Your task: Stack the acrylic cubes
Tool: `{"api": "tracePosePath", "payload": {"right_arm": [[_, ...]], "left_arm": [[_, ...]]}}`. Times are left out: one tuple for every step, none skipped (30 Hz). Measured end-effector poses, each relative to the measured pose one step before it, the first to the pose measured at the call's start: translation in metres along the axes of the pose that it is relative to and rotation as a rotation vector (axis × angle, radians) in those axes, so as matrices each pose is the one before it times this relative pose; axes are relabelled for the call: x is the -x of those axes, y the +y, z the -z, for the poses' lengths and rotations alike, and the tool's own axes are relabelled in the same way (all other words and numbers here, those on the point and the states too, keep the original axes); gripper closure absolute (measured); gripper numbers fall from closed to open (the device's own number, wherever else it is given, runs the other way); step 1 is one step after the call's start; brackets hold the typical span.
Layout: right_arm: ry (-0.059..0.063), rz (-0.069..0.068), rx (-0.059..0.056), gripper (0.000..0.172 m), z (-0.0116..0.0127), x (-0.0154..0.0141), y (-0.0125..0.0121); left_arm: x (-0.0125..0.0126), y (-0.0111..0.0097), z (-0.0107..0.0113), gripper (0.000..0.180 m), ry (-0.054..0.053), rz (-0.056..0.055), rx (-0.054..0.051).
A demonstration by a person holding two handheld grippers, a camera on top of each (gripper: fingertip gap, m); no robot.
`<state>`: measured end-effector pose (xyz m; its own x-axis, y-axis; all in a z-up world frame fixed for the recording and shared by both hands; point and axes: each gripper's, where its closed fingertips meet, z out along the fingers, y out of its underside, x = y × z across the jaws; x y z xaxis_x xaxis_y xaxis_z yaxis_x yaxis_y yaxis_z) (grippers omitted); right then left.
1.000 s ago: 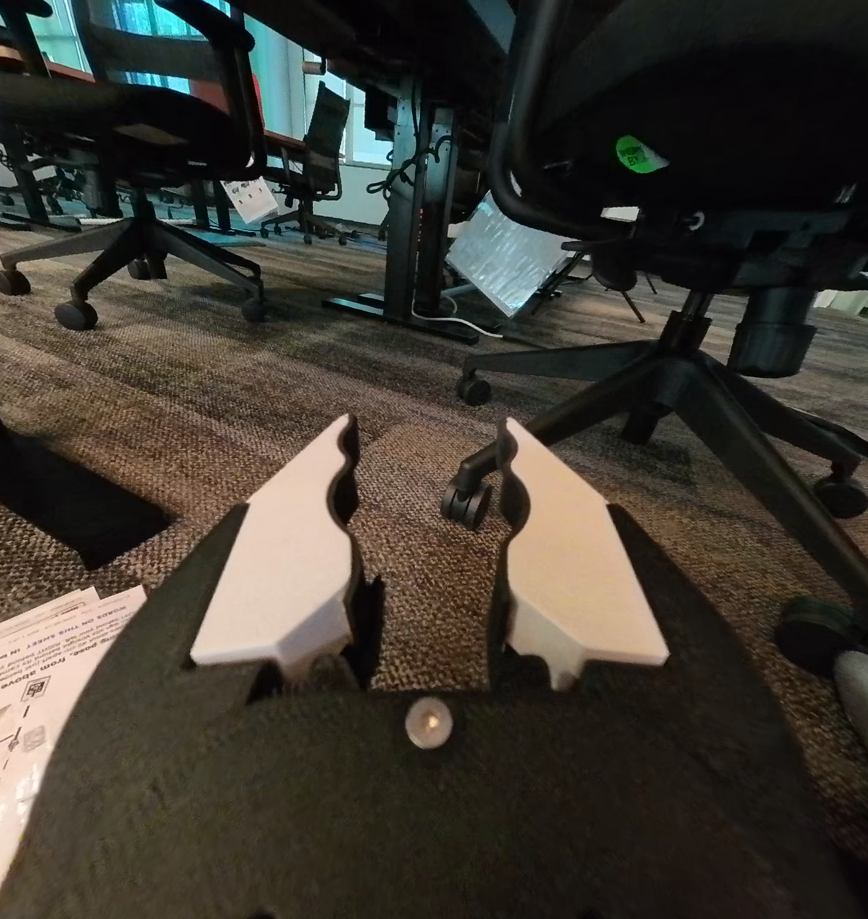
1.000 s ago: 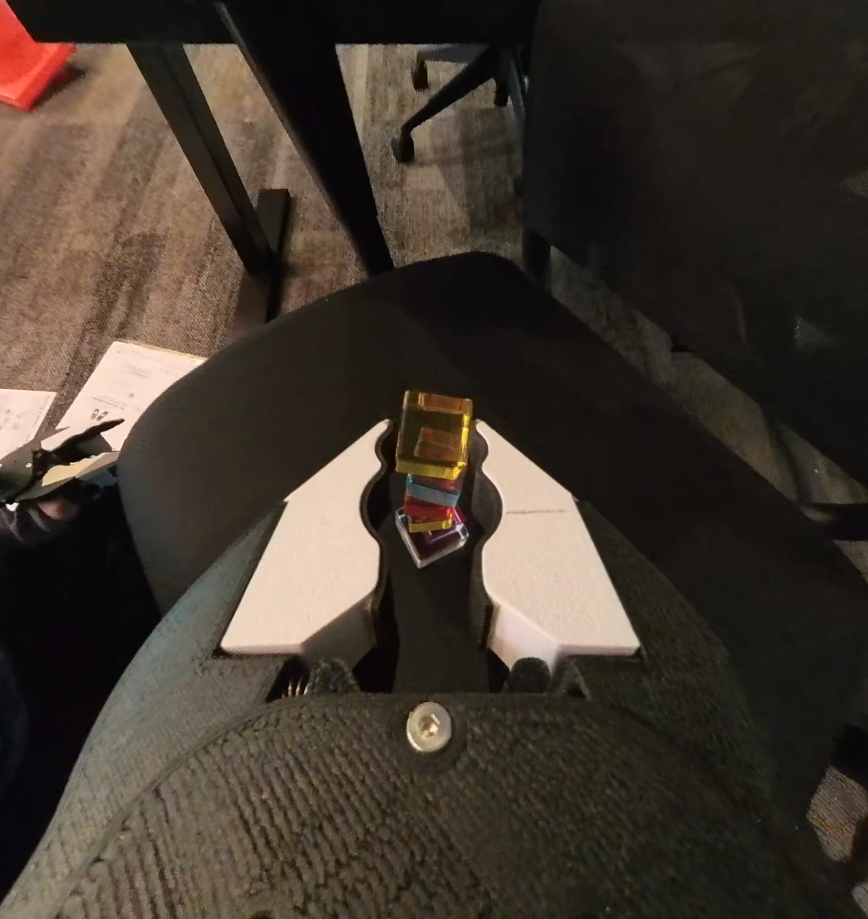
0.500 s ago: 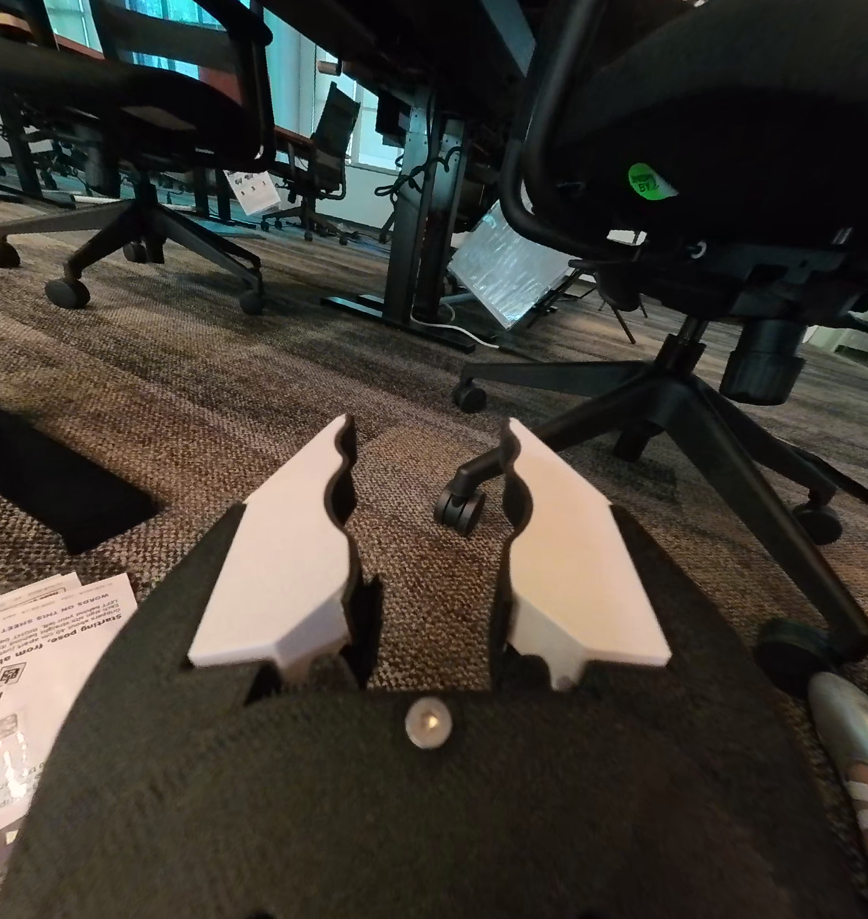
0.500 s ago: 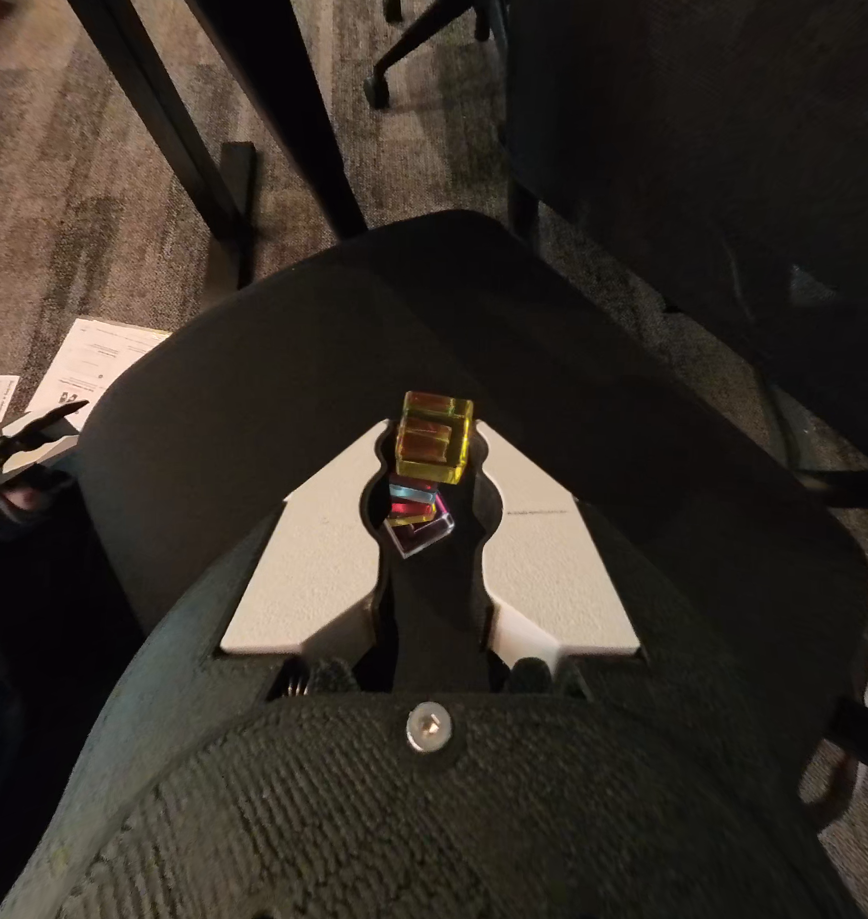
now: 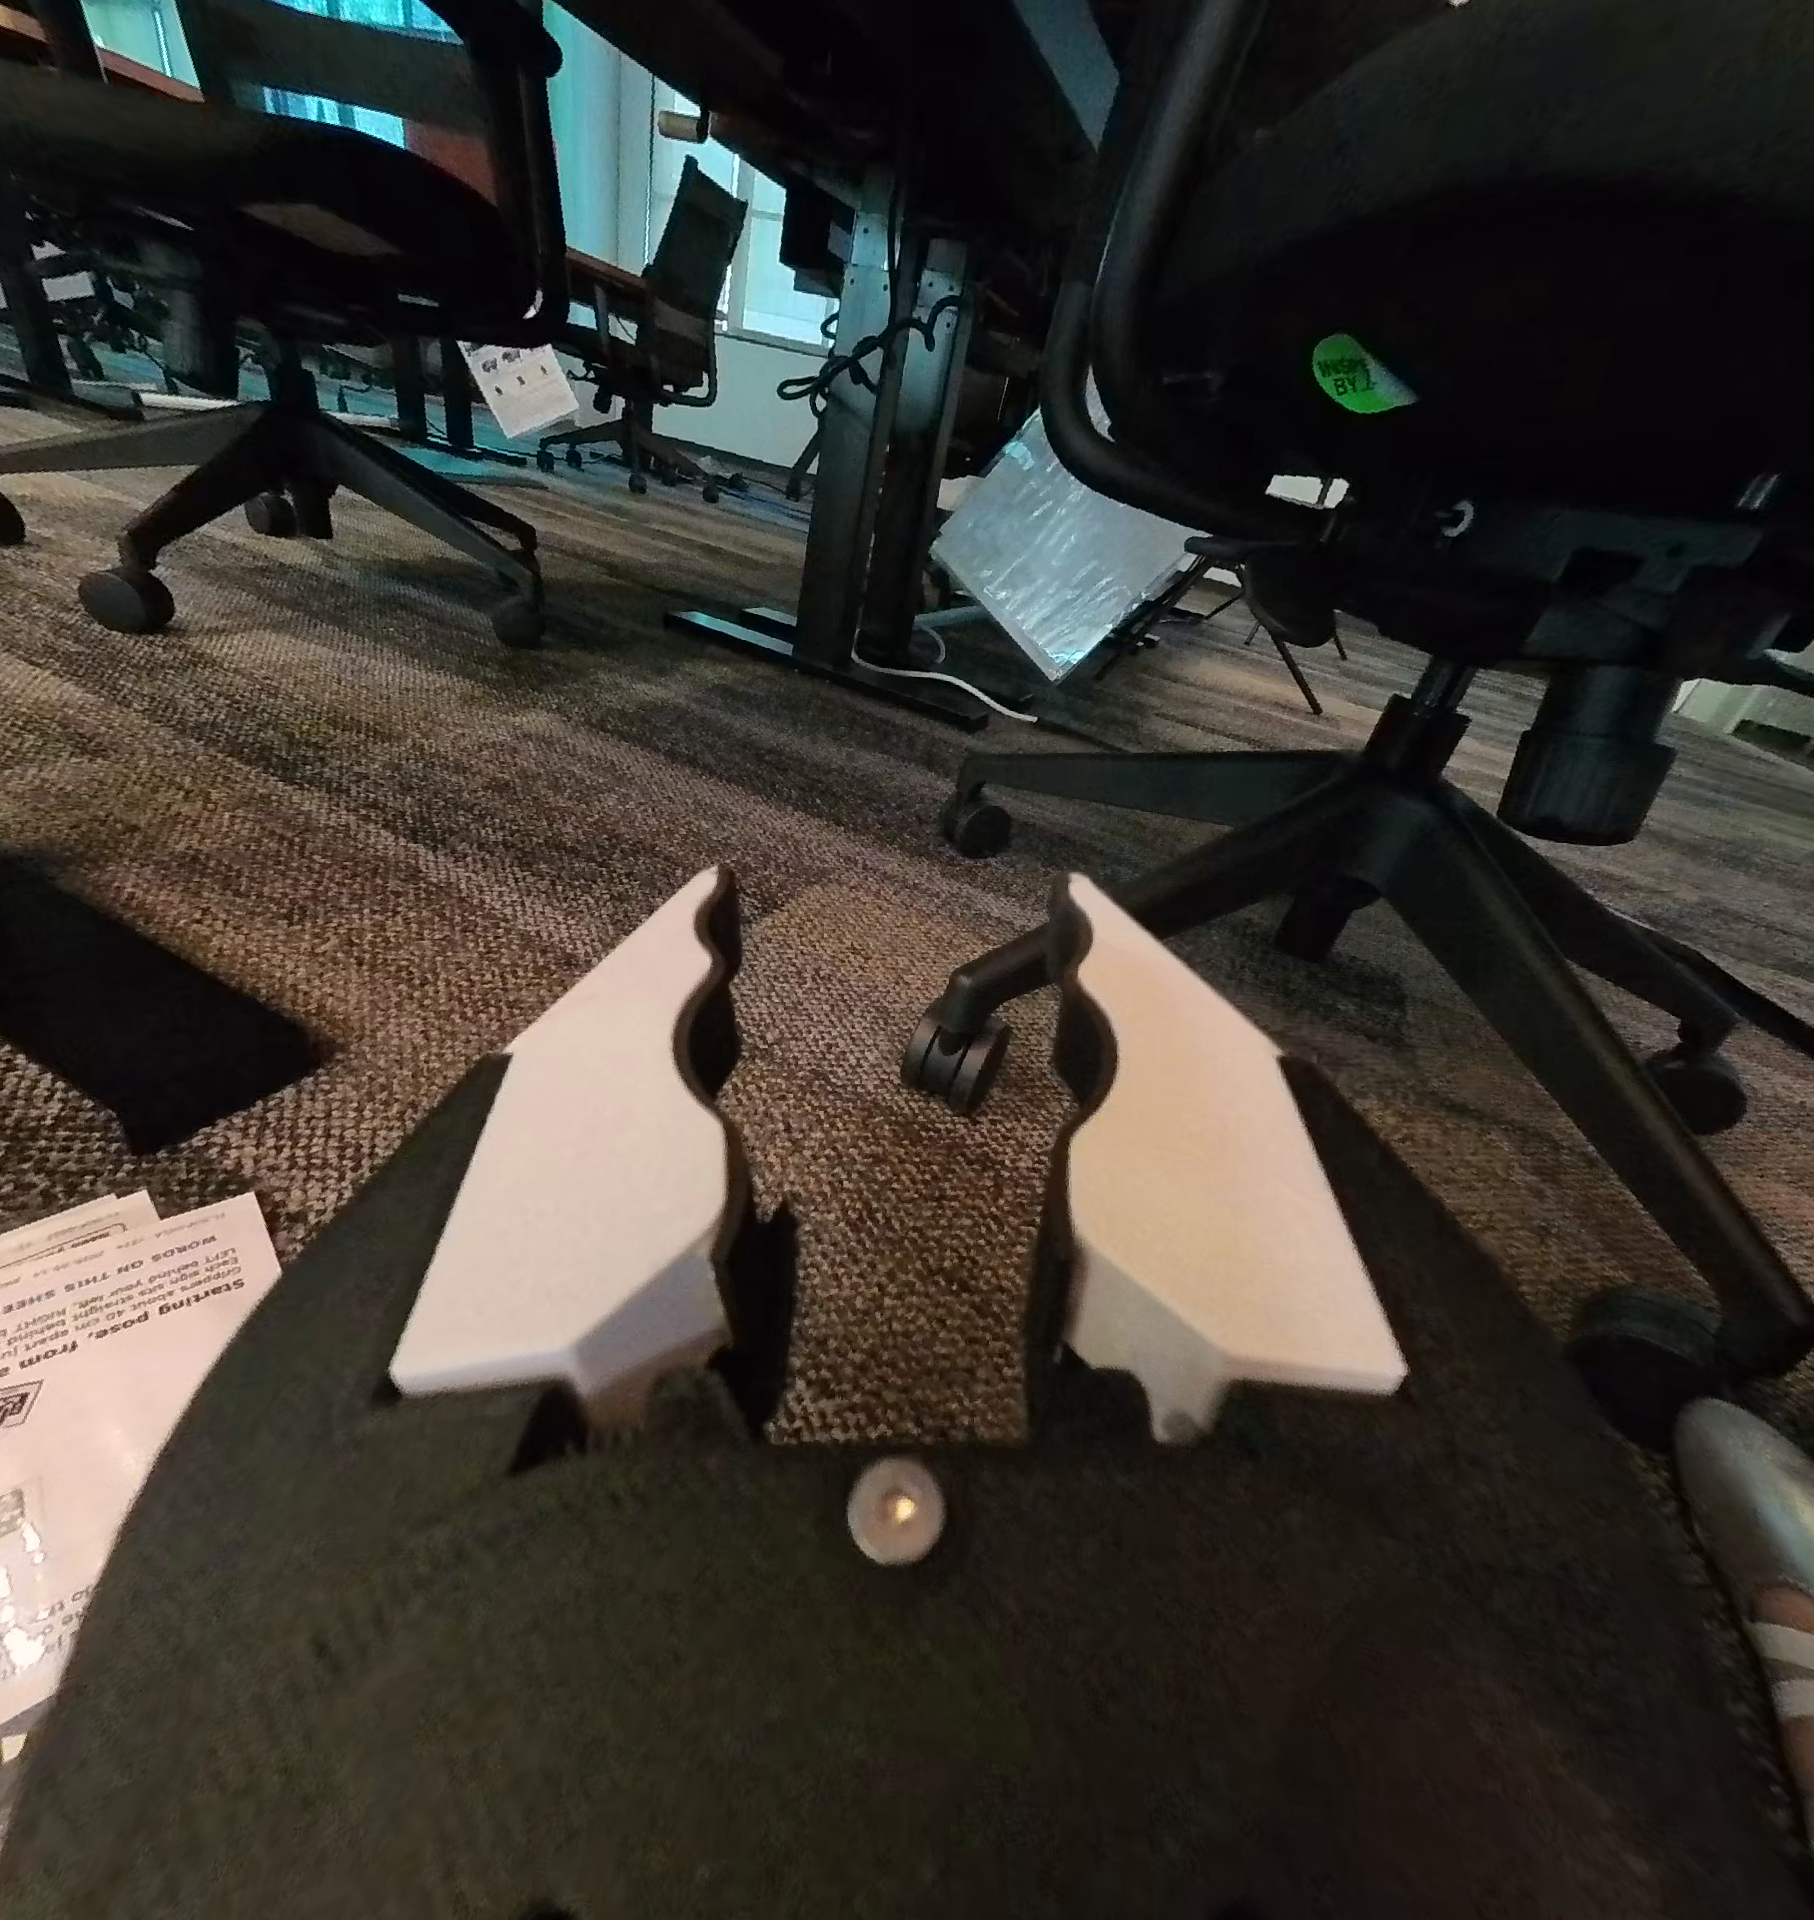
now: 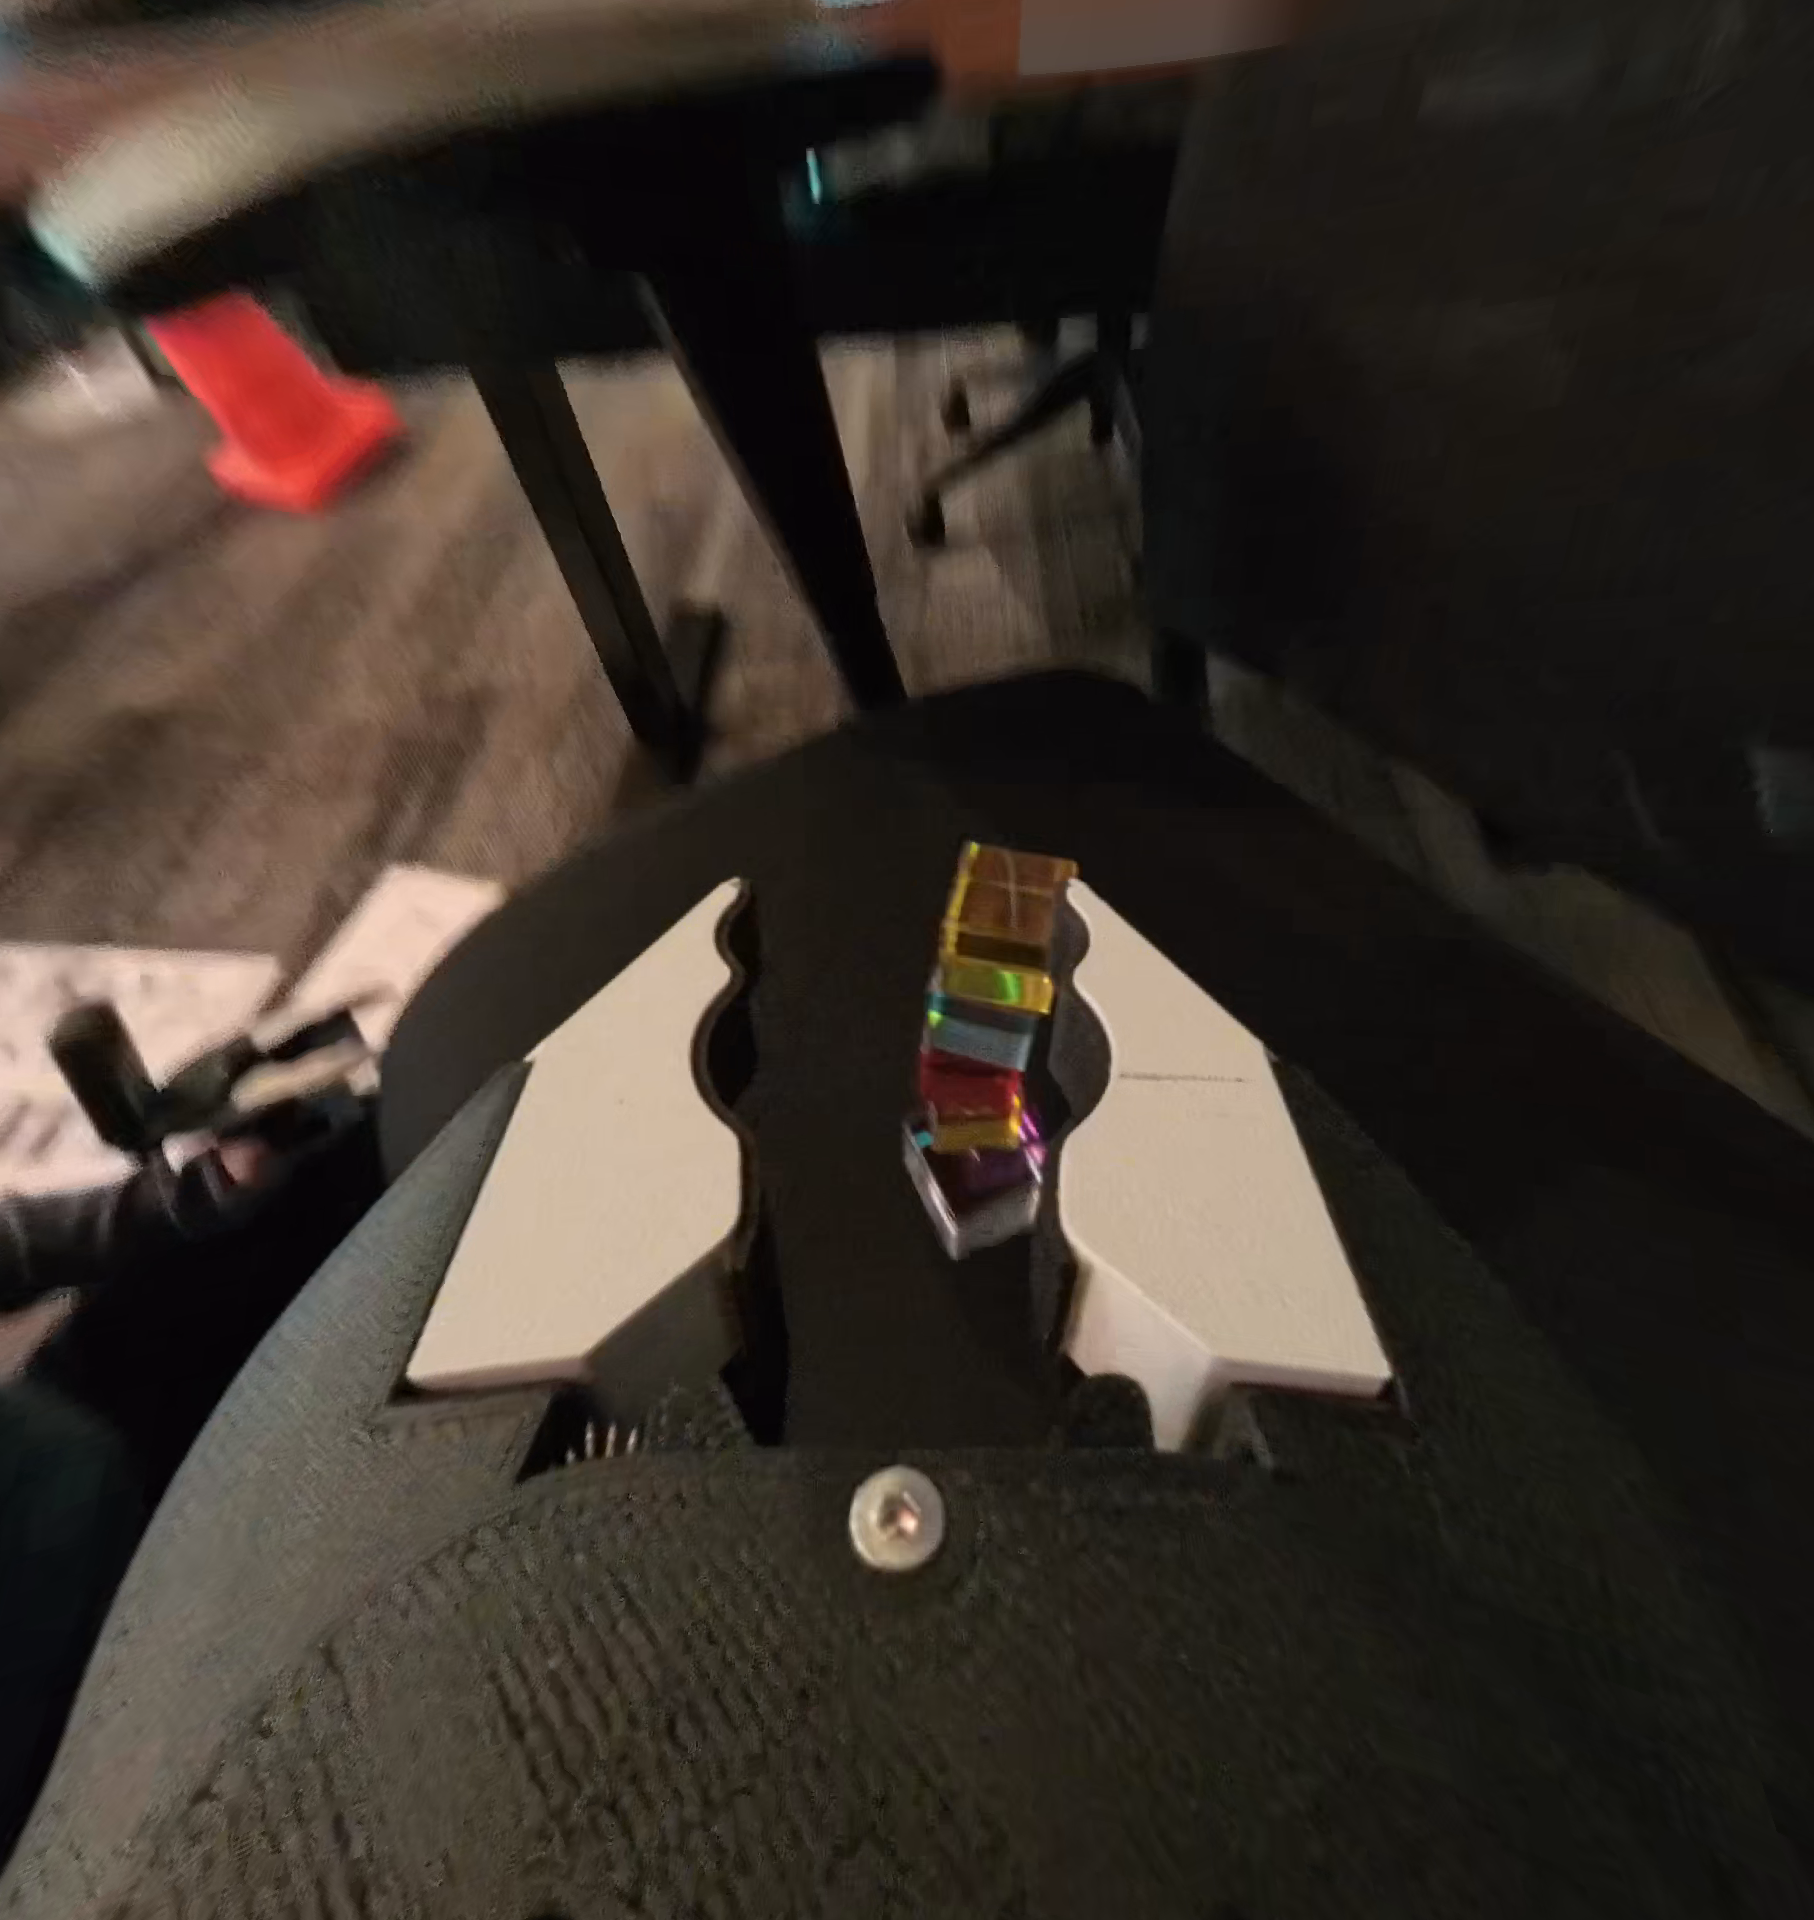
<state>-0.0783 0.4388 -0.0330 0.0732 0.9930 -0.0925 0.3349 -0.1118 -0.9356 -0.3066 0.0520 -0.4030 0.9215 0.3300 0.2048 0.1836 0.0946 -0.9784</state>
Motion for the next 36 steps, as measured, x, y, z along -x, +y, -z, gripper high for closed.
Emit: {"api": "tracePosePath", "payload": {"right_arm": [[-0.0106, -0.0299, -0.0988, 0.119, 0.00799, 0.00204, -0.00326], [0.0068, -0.0341, -0.0827, 0.124, 0.00716, -0.00158, 0.00039], [0.0472, -0.0350, -0.0605, 0.134, 0.00631, -0.00853, 0.00450], [0.0865, -0.0330, -0.0394, 0.148, 0.00564, -0.01517, 0.00809], [0.0921, -0.0246, -0.0257, 0.162, 0.00397, -0.01661, 0.01008], [0.0810, -0.0184, -0.0137, 0.172, 0.00175, -0.01497, 0.01087], [0.0600, -0.0120, 0.0022, 0.172, -0.00086, -0.01135, 0.01141], [0.0303, -0.0001, 0.0222, 0.172, -0.00314, -0.00547, 0.01207], [0.0242, 0.0072, 0.0305, 0.172, -0.00465, -0.00281, 0.01159], [0.0286, 0.0138, 0.0219, 0.172, -0.00486, -0.00190, 0.00911], [0.0283, 0.0152, 0.0005, 0.172, -0.00430, -0.00109, 0.00559], [0.0155, 0.0060, -0.0158, 0.172, -0.00347, 0.00101, 0.00357], [0.0094, -0.0008, -0.0169, 0.172, -0.00222, 0.00143, 0.00298], [0.0187, 0.0110, -0.0140, 0.172, 0.00044, -0.00005, 0.00032], [0.0259, 0.0217, -0.0341, 0.172, 0.00341, -0.00089, -0.00493], [0.0150, 0.0194, -0.0381, 0.172, 0.00368, 0.00015, -0.00505], [-0.0081, 0.0125, -0.0089, 0.172, 0.00128, 0.00230, -0.00021], [-0.0155, 0.0057, 0.0131, 0.172, -0.00069, 0.00259, 0.00257], [-0.0097, 0.0066, 0.0167, 0.172, -0.00143, 0.00203, 0.00226], [-0.0074, 0.0125, 0.0195, 0.172, -0.00189, 0.00208, 0.00259], [-0.0038, 0.0176, 0.0265, 0.172, -0.00242, 0.00219, 0.00380], [-0.0004, 0.0240, 0.0283, 0.172, -0.00281, 0.00229, 0.00396], [0.0026, 0.0297, 0.0272, 0.172, -0.00266, 0.00251, 0.00365], [0.0044, 0.0322, 0.0269, 0.172, -0.00261, 0.00260, 0.00365], [0.0053, 0.0311, 0.0277, 0.172, -0.00274, 0.00233, 0.00362], [0.0065, 0.0279, 0.0266, 0.172, -0.00265, 0.00195, 0.00335], [0.0040, 0.0241, 0.0244, 0.172, -0.00234, 0.00191, 0.00310], [0.0015, 0.0203, 0.0205, 0.172, -0.00207, 0.00192, 0.00250], [-0.0013, 0.0182, 0.0134, 0.172, -0.00144, 0.00195, 0.00155], [-0.0049, 0.0172, 0.0049, 0.172, -0.00063, 0.00228, 0.00053], [-0.0099, 0.0170, -0.0016, 0.172, -0.00013, 0.00283, -0.00024], [-0.0105, 0.0178, -0.0043, 0.172, 0.00021, 0.00298, -0.00057], [-0.0067, 0.0185, -0.0039, 0.172, 0.00031, 0.00257, -0.00057], [-0.0066, 0.0194, -0.0023, 0.172, 0.00002, 0.00273, -0.00038], [-0.0086, 0.0204, -0.0006, 0.172, -0.00016, 0.00298, -0.00010], [-0.0112, 0.0225, -0.0015, 0.172, -0.00022, 0.00342, -0.00033]], "left_arm": [[0.00010, -0.00039, 0.00017, 0.122, -0.0003, 0.0024, -0.0024], [-0.00001, -0.00014, 0.00010, 0.122, 0.0005, 0.0014, -0.0008], [-0.00005, 0.00016, -0.00004, 0.122, 0.0007, 0.0002, 0.0012], [-0.00031, 0.00037, -0.00011, 0.122, 0.0018, -0.0006, 0.0024], [-0.00045, 0.00059, -0.00012, 0.122, 0.0023, -0.0010, 0.0031], [-0.00017, 0.00049, -0.00027, 0.122, 0.0013, -0.0011, 0.0033], [-0.00029, 0.00038, -0.00035, 0.122, 0.0008, -0.0005, 0.0031], [-0.00039, 0.00059, -0.00024, 0.122, 0.0008, -0.0014, 0.0036], [-0.00034, 0.00069, -0.00027, 0.122, 0.0003, -0.0030, 0.0041], [-0.00026, 0.00052, -0.00024, 0.122, -0.0005, -0.0043, 0.0042], [-0.00038, -0.00011, -0.00035, 0.122, -0.0001, -0.0055, 0.0039], [-0.00222, -0.00169, -0.00053, 0.122, 0.0066, -0.0175, 0.0034], [-0.00431, -0.00565, -0.00082, 0.122, 0.0076, -0.0414, -0.0036], [-0.00432, -0.01280, -0.00185, 0.124, -0.0060, -0.0494, -0.0266], [-0.00594, -0.02033, -0.00389, 0.126, -0.0028, -0.0351, -0.0438], [-0.01003, -0.02410, -0.00717, 0.126, 0.0231, -0.0233, -0.0410], [-0.01124, -0.02362, -0.01002, 0.126, 0.0334, -0.0150, -0.0199], [-0.00975, -0.02280, -0.01148, 0.126, 0.0255, -0.0073, -0.0061], [-0.01011, -0.02180, -0.01122, 0.127, 0.0269, -0.0012, 0.0010], [-0.01200, -0.02065, -0.01051, 0.131, 0.0384, 0.0101, 0.0058], [-0.01443, -0.01901, -0.01022, 0.134, 0.0522, 0.0239, 0.0114], [-0.01568, -0.01820, -0.00978, 0.134, 0.0560, 0.0253, 0.0085], [-0.01568, -0.01652, -0.00969, 0.135, 0.0540, 0.0108, 0.0032], [-0.01446, -0.01305, -0.01012, 0.136, 0.0485, -0.0062, 0.0080], [-0.01078, -0.01108, -0.00987, 0.136, 0.0278, -0.0109, 0.0043], [-0.00947, -0.00998, -0.00897, 0.137, 0.0259, -0.0139, -0.0064], [-0.00826, -0.00862, -0.00801, 0.137, 0.0251, -0.0120, -0.0131], [-0.00636, -0.00691, -0.00688, 0.137, 0.0188, -0.0122, -0.0136], [-0.00485, -0.00527, -0.00594, 0.137, 0.0139, -0.0103, -0.0101], [-0.00421, -0.00454, -0.00500, 0.137, 0.0132, -0.0056, -0.0100], [-0.00314, -0.00402, -0.00389, 0.137, 0.0109, 0.0003, -0.0119], [-0.00249, -0.00321, -0.00315, 0.137, 0.0093, 0.0029, -0.0109], [-0.00171, -0.00182, -0.00285, 0.137, 0.0070, 0.0023, -0.0057], [-0.00109, -0.00066, -0.00253, 0.137, 0.0061, 0.0014, 0.0000], [-0.00072, 0.00017, -0.00226, 0.137, 0.0050, 0.0027, 0.0037], [-0.00058, 0.00071, -0.00191, 0.137, 0.0067, 0.0038, 0.0048]]}}
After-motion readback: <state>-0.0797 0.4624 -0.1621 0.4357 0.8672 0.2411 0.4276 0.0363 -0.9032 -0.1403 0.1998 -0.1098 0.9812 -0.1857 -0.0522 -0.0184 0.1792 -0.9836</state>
